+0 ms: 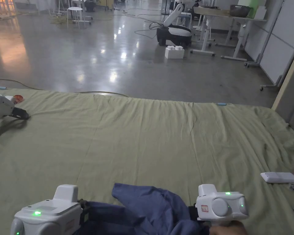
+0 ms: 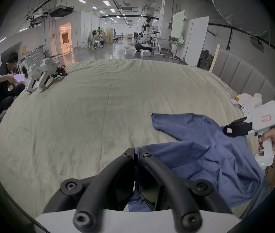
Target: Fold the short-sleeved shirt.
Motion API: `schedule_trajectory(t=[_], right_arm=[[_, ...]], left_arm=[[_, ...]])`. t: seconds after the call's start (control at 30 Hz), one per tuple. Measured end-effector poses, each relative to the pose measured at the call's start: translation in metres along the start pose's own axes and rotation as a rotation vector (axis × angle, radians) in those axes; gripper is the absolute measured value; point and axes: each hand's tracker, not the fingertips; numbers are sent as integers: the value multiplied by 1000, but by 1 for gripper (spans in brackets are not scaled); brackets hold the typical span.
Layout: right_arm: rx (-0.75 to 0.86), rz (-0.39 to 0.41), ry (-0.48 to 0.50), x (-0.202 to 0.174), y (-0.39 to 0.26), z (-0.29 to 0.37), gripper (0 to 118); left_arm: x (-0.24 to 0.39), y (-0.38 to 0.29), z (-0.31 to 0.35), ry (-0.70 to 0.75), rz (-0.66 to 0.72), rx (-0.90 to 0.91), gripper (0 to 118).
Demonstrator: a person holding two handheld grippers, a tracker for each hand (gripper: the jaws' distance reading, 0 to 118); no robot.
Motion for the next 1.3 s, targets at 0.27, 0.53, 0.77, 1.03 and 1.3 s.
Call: schedule_trajectory(t=[0.27, 0.53, 0.77, 1.03, 1.3], right_arm=[[311, -31, -63, 13, 10, 110, 5], [607, 26, -95, 10, 23, 155, 5], [640, -46, -188, 77, 82, 258, 5], [761, -2, -240, 44, 121, 325, 5], [826, 23, -271, 40, 217, 350, 5]], left_arm=[[-15, 40, 50, 6, 21, 134, 2], [-58, 99, 120, 56, 57, 293, 2], [-94, 153, 177, 128, 94, 404, 2], [-114, 223, 194, 152, 113, 457, 2], [-120, 302, 206, 207, 70, 524, 2]])
